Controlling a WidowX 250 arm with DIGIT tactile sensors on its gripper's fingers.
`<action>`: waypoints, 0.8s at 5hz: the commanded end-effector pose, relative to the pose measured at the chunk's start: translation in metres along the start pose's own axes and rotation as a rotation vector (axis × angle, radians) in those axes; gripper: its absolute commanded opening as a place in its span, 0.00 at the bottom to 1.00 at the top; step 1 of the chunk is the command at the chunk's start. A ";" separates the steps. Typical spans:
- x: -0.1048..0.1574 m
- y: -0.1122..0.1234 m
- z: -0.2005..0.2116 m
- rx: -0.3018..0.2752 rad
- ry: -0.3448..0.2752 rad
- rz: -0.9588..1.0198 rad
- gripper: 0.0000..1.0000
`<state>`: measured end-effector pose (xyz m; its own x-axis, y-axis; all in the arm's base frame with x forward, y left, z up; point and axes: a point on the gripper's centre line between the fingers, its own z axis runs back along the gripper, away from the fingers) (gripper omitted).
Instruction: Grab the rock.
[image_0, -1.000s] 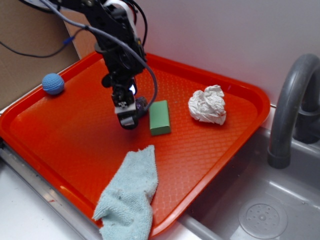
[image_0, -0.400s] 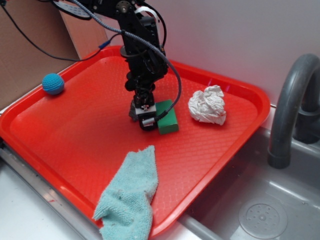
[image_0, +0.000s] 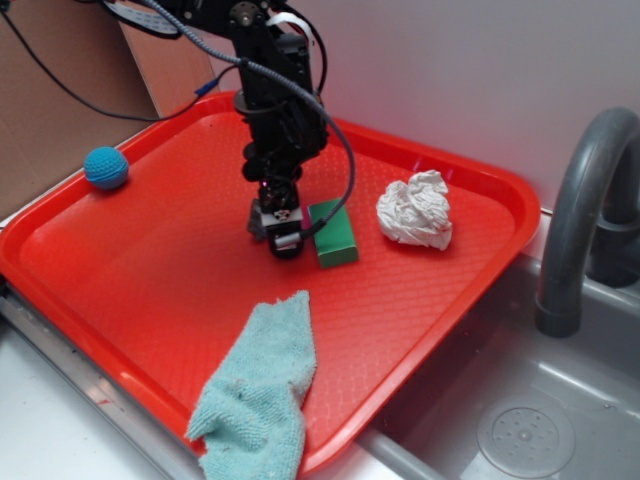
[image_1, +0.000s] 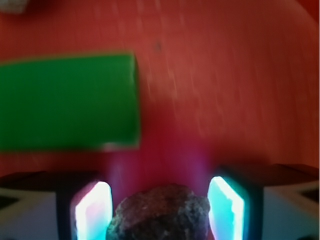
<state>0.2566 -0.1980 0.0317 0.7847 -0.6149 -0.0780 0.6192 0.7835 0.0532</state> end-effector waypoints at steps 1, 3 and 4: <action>-0.038 0.028 0.060 -0.024 -0.094 0.297 0.00; -0.085 0.057 0.117 0.024 -0.078 0.582 0.00; -0.103 0.062 0.143 0.027 -0.122 0.668 0.00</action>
<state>0.2219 -0.0897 0.1701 0.9993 -0.0287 0.0232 0.0260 0.9938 0.1079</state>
